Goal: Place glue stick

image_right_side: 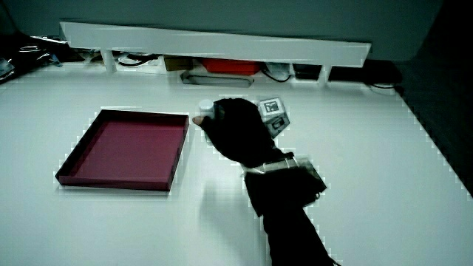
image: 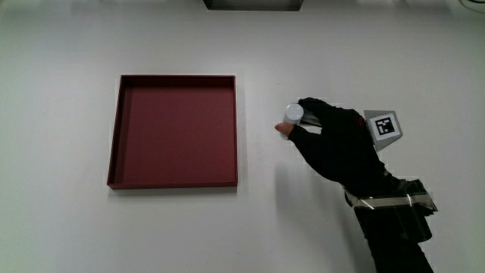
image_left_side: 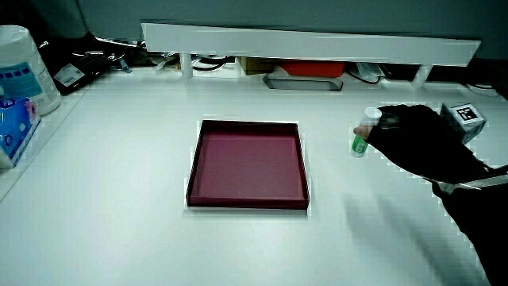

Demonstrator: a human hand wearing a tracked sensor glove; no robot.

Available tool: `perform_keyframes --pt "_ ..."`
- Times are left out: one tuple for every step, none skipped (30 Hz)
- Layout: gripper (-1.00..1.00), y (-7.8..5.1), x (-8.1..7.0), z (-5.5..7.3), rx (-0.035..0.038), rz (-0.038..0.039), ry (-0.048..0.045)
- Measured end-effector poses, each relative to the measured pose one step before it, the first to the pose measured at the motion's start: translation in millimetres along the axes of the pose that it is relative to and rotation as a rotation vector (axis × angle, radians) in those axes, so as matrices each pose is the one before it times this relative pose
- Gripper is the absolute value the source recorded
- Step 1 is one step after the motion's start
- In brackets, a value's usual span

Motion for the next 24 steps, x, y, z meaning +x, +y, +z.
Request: perform_keyframes --pt "0.00 -0.68 4.51 3.06 0.01596 0.00040 -0.00416" --pt "0.00 -0.48 5.29 3.42 0.01196 -0.01414 -0.03119" --pt "0.00 -0.32 5.18 2.19 0.00742 -0.00699 0.00900" --pt "0.00 -0.69 3.77 2.02 0.00582 -0.00123 0.01542" --pt "0.00 -0.66 4.33 2.38 0.01181 -0.01669 -0.01675" --pt "0.00 -0.20 5.07 1.54 0.01138 0.00197 0.00198" --pt "0.00 -0.22 5.56 1.27 0.00667 -0.01279 0.00630" --pt "0.00 0.08 5.30 1.48 0.00612 -0.00129 -0.00993" --pt "0.00 -0.35 4.95 0.88 0.01032 -0.02005 -0.00202" --pt "0.00 0.34 6.11 0.76 0.00866 -0.01033 0.00171" --pt "0.00 0.30 5.19 0.59 0.00448 -0.01280 0.00240" --pt "0.00 0.11 5.41 0.24 0.00631 -0.01035 0.00765" --pt "0.00 0.35 6.37 0.84 0.00686 -0.02357 -0.01648" --pt "0.00 0.13 3.30 -0.44 0.00249 -0.00795 0.01950" --pt "0.00 1.86 7.97 0.10 -0.00037 0.00782 0.00693" --pt "0.00 -0.77 0.98 -0.65 0.00718 -0.01840 -0.00314" --pt "0.00 0.66 5.15 -0.22 0.00180 -0.01005 -0.00410" --pt "0.00 0.25 4.34 -0.34 0.00515 -0.00575 0.00881" --pt "0.00 -0.20 2.63 -0.71 0.00061 -0.01113 0.01692" --pt "0.00 0.77 4.77 -0.03 0.00414 -0.00004 -0.00481" --pt "0.00 -0.92 0.24 -0.54 0.00076 -0.02420 -0.00020" --pt "0.00 1.10 3.92 -0.38 0.00090 0.01171 0.01167" --pt "0.00 -0.59 -0.44 -0.75 -0.00246 -0.01391 -0.00035" --pt "0.00 1.14 4.13 -0.21 0.00459 0.01253 0.00298"
